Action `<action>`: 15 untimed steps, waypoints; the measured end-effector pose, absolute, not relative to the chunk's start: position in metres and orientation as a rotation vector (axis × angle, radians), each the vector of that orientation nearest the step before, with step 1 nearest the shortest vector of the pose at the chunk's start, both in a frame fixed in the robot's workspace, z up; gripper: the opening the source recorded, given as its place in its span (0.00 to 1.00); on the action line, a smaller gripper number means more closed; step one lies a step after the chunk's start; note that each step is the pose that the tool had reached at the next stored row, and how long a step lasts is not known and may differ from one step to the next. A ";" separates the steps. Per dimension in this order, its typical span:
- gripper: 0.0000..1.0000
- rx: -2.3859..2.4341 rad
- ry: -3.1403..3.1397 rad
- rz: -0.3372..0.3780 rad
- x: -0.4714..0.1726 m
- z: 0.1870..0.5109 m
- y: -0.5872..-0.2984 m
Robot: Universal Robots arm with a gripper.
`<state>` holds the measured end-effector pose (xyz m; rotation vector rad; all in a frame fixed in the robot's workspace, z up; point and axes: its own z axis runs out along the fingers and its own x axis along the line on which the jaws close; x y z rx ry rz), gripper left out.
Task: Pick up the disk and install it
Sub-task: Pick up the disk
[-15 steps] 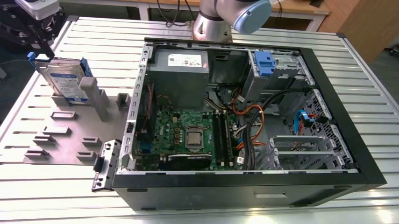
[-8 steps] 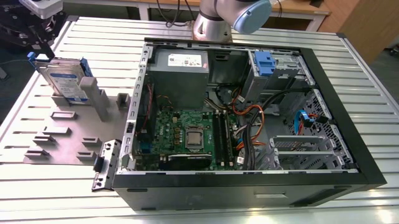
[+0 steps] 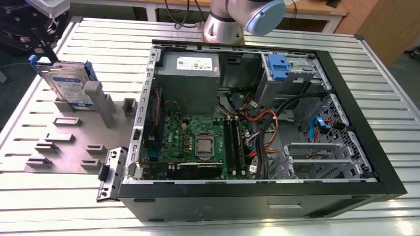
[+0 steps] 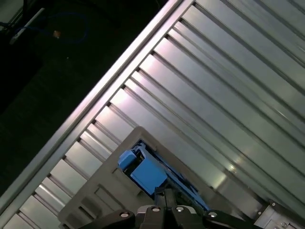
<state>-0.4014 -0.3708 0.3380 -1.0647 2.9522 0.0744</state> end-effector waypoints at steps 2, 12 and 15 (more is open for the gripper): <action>0.11 -1.107 2.937 0.074 -0.401 0.338 -0.371; 0.11 -1.280 2.869 0.073 -0.401 0.337 -0.371; 0.11 -1.302 2.860 0.073 -0.401 0.337 -0.371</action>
